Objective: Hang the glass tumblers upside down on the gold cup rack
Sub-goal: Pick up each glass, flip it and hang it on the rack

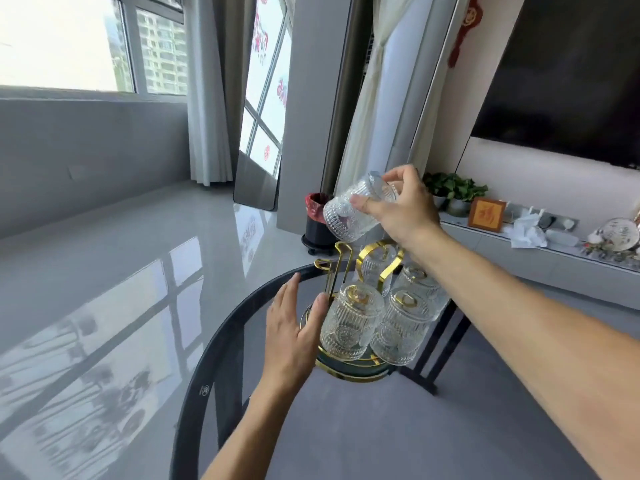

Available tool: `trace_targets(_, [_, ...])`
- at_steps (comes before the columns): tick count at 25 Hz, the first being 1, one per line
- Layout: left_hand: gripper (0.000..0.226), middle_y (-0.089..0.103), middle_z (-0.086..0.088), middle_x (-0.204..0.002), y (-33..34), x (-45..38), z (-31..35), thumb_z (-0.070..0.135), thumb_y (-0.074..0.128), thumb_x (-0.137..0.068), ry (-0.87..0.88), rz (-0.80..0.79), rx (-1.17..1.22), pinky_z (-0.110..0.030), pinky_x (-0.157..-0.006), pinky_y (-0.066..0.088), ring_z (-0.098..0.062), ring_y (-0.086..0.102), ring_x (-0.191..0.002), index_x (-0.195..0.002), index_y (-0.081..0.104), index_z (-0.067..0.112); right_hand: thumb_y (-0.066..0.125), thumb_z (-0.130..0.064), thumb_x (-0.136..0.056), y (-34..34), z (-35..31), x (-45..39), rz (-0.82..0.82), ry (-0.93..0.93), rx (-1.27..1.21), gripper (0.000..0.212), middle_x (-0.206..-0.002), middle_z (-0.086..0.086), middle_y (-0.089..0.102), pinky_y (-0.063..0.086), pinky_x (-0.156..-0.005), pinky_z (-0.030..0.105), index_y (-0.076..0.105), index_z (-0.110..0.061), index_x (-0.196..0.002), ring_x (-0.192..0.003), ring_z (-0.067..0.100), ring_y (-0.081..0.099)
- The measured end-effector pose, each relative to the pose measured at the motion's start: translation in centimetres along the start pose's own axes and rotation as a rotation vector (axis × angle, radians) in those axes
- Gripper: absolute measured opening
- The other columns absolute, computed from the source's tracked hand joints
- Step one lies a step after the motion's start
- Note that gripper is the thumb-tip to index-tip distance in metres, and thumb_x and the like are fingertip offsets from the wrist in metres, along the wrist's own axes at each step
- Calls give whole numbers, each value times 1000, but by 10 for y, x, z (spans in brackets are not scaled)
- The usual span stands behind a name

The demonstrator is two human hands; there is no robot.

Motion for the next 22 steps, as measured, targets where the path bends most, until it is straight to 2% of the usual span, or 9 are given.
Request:
trace_targets(2, [74, 30, 7, -158, 3, -9, -4, 68, 42, -87, -6, -20, -6, -27, -112, 15, -8, 21, -144, -151, 30, 34, 80, -55, -63, 20, -6, -14, -49, -28, 172, 61, -104, -8, 51, 37, -71, 30, 47, -27, -106, -91, 18, 50])
trace_targets(5, [72, 28, 8, -159, 8, -19, -6, 69, 40, -87, -10, -32, 26, -27, -112, 13, -7, 19, -145, -151, 27, 37, 80, -53, -63, 44, 3, -22, -137, -69, 378, 59, -100, -6, 52, 38, -69, 32, 45, -28, -103, -86, 21, 51])
trace_targets(10, [81, 34, 9, -157, 19, -14, -4, 79, 35, -80, -1, -76, 58, -33, -117, 20, -6, 24, -144, -149, 32, 36, 85, -45, -61, 80, 25, -17, -320, -17, 444, 58, -103, -4, 55, 41, -73, 34, 47, -26, -101, -91, 22, 53])
trace_targets(12, [80, 35, 10, -156, 20, -13, -2, 79, 35, -81, 5, -81, 56, -31, -115, 21, -5, 25, -143, -149, 33, 36, 85, -44, -61, 93, 29, -13, -376, -35, 536, 58, -102, -3, 56, 41, -76, 36, 48, -26, -101, -91, 22, 53])
trace_targets(15, [76, 31, 12, -158, 21, -9, -6, 78, 34, -83, -23, -91, 54, -25, -110, 16, -3, 21, -143, -149, 30, 41, 83, -47, -62, 107, 35, -9, -462, -46, 675, 56, -105, -2, 61, 44, -84, 41, 50, -26, -103, -96, 24, 57])
trace_targets(19, [68, 29, 12, -158, 25, -6, -7, 72, 34, -88, -33, -114, 40, -24, -107, 13, -4, 18, -143, -149, 27, 44, 79, -39, -68, 107, 38, -6, -562, -36, 714, 36, -116, 1, 67, 48, -91, 43, 65, -28, -99, -101, 24, 60])
trace_targets(22, [69, 29, 11, -158, 25, -3, -6, 72, 34, -87, -32, -116, 36, -24, -108, 13, -4, 19, -143, -150, 26, 44, 71, -41, -75, 100, 38, 1, -614, -32, 691, 40, -125, 0, 66, 46, -95, 42, 68, -31, -114, -109, 24, 59])
Point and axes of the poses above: each hand's wrist, its own x-axis away from the middle knuckle, its own y-axis out of the palm, z = x × y, the point moved 10 cm from there along -x, towards the middle knuckle
